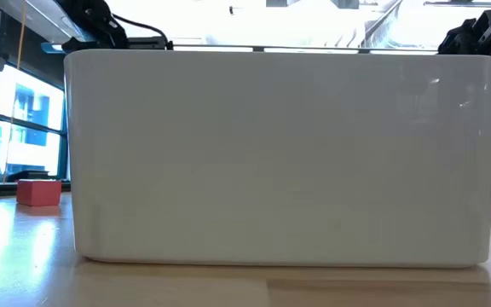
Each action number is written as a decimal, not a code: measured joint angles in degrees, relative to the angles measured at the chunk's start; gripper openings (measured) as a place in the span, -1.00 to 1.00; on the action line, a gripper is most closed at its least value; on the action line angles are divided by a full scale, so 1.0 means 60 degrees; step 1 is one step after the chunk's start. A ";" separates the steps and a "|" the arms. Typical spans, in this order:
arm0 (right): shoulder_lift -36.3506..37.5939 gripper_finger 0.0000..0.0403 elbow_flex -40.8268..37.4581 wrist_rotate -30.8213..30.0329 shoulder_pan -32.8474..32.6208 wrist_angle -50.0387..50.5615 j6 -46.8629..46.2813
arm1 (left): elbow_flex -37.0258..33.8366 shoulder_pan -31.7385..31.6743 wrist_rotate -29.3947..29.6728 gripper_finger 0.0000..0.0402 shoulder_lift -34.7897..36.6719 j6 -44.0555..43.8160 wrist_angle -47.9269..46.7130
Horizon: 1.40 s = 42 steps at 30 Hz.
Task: Sort & place blocks by color
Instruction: Put the orange block into the transparent bin
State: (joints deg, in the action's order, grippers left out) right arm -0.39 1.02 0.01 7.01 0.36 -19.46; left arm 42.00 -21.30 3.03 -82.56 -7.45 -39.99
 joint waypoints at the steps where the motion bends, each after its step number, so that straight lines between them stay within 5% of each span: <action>1: 0.0001 -0.01 0.0000 0.0000 0.0003 0.0000 0.0000 | 0.0000 0.0000 0.0029 -0.95 0.0002 -0.0016 0.0005; 23: -0.0001 -0.01 -0.0001 0.0000 0.0001 0.0000 0.0001 | 0.1234 -0.0011 0.0131 -0.94 0.0055 0.0274 -0.1144; 34: -0.0002 -0.01 0.0000 0.0000 0.0000 0.0000 0.0000 | 0.1410 -0.0011 0.0385 -0.94 0.0073 -0.1692 -0.1606; 42: 0.0000 -0.01 0.0000 0.0001 0.0002 0.0000 0.0000 | 0.1417 -0.0080 -0.0617 -0.67 0.0084 -0.3326 -0.2319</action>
State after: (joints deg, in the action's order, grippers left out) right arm -0.39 1.02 0.02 7.02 0.36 -19.46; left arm 50.50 -21.78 -0.67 -82.06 -27.40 -53.90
